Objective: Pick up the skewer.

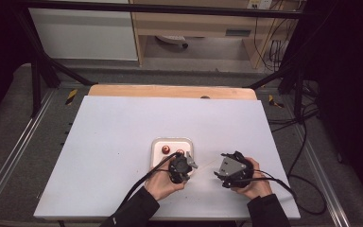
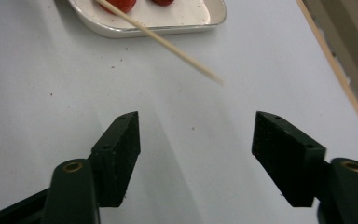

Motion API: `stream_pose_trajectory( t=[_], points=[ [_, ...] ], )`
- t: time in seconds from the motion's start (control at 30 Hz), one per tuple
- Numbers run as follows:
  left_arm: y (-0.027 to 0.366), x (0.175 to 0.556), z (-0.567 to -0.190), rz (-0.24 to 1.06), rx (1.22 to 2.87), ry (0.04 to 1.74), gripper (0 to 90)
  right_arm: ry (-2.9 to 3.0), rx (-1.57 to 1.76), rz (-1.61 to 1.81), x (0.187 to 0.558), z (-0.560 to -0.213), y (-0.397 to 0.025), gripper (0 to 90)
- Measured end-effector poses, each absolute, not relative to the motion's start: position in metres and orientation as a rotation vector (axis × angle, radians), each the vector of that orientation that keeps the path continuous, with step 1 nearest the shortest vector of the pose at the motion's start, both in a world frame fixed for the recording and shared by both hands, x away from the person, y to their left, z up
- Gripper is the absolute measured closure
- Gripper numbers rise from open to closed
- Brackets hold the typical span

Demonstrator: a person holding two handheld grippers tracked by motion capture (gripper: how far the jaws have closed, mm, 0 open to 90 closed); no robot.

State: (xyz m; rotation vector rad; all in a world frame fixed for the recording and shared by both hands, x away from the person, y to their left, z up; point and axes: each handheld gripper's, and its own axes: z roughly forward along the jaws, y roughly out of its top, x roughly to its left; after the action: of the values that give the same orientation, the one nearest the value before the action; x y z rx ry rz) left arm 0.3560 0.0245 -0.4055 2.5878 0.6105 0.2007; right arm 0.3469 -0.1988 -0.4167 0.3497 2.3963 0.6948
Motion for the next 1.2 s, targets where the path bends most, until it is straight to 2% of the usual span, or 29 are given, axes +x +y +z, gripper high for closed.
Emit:
stream_pose_trajectory(
  t=[0.4, 0.73, 1.2],
  points=[
    [0.064, 0.339, -0.406, 0.298, 2.334, 0.780, 88.9, 2.426, 0.796, 0.855, 0.355, -0.423, -0.216, 14.5],
    [0.092, 0.325, -0.418, 0.341, 2.136, 0.871, 88.9, 2.452, 0.970, 0.924, 0.358, -0.424, -0.218, 5.3],
    [0.117, 0.314, -0.431, 0.349, 1.984, 0.916, 88.9, 2.446, 1.143, 0.962, 0.363, -0.418, -0.211, 1.5]
  ],
)
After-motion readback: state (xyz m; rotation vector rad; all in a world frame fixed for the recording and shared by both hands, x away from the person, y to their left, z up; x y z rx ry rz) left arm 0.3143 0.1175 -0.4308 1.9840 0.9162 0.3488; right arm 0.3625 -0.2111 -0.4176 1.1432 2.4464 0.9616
